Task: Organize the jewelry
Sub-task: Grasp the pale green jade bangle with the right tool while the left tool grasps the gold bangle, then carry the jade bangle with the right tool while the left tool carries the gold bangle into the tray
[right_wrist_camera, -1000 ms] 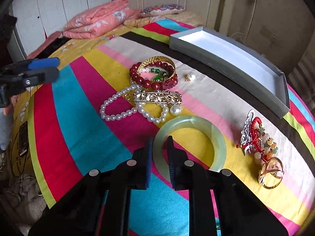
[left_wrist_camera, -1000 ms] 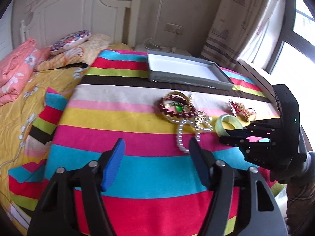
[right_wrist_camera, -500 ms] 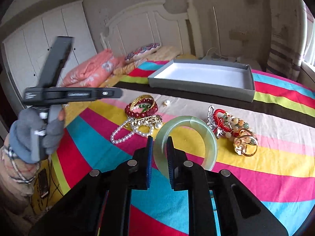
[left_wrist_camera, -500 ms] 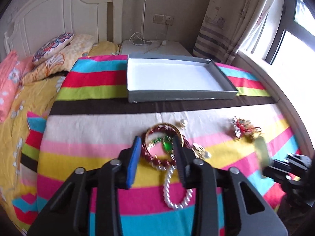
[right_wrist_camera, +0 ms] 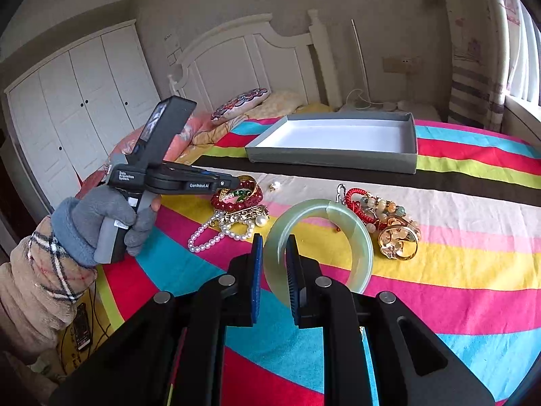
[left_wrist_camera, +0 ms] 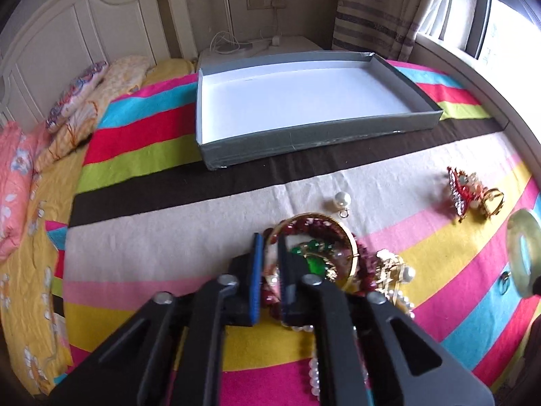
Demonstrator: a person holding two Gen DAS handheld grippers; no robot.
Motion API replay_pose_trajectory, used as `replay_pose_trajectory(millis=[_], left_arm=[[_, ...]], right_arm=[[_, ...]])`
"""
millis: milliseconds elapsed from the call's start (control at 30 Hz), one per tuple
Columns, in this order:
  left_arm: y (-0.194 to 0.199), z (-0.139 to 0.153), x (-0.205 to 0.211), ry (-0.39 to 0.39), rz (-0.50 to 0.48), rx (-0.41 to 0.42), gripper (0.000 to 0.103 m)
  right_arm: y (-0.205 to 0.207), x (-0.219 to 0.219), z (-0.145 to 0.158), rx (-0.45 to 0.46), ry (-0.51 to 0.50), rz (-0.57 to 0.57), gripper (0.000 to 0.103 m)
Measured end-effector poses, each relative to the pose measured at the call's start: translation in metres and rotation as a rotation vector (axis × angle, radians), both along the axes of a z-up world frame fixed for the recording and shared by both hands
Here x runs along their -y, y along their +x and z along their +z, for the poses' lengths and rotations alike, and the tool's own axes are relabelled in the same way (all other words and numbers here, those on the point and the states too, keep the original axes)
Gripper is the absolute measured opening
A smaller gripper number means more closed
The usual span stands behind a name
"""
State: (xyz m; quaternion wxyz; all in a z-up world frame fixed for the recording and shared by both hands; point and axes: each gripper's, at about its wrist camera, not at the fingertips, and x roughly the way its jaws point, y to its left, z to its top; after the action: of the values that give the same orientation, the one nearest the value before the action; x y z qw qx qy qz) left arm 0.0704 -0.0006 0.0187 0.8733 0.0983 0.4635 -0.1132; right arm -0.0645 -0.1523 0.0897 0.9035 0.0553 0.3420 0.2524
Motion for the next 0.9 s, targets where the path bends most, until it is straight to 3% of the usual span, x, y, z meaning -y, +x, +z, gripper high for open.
replay_pose_trajectory(millis=[167, 333, 533, 667, 900], left_arm=[[-0.017, 0.001, 0.011, 0.081, -0.03, 0.07, 0.002], [-0.033, 0.022, 0.005, 0.019, -0.008, 0.144, 0.002], [-0.049, 0.066, -0.003, -0.033, 0.008, 0.239, 0.002], [-0.049, 0.08, 0.0, -0.056, 0.007, 0.247, 0.002], [-0.029, 0.078, 0.004, -0.099, 0.024, 0.215, 0.002]], right_arm=[[-0.002, 0.007, 0.003, 0.007, 0.012, -0.024, 0.016], [-0.003, 0.014, 0.005, 0.014, 0.021, -0.044, 0.016], [-0.003, 0.019, 0.006, 0.025, 0.026, -0.062, 0.016], [-0.001, 0.018, 0.004, 0.022, 0.017, -0.067, 0.016], [0.02, 0.013, 0.013, 0.039, -0.052, -0.07, 0.016]])
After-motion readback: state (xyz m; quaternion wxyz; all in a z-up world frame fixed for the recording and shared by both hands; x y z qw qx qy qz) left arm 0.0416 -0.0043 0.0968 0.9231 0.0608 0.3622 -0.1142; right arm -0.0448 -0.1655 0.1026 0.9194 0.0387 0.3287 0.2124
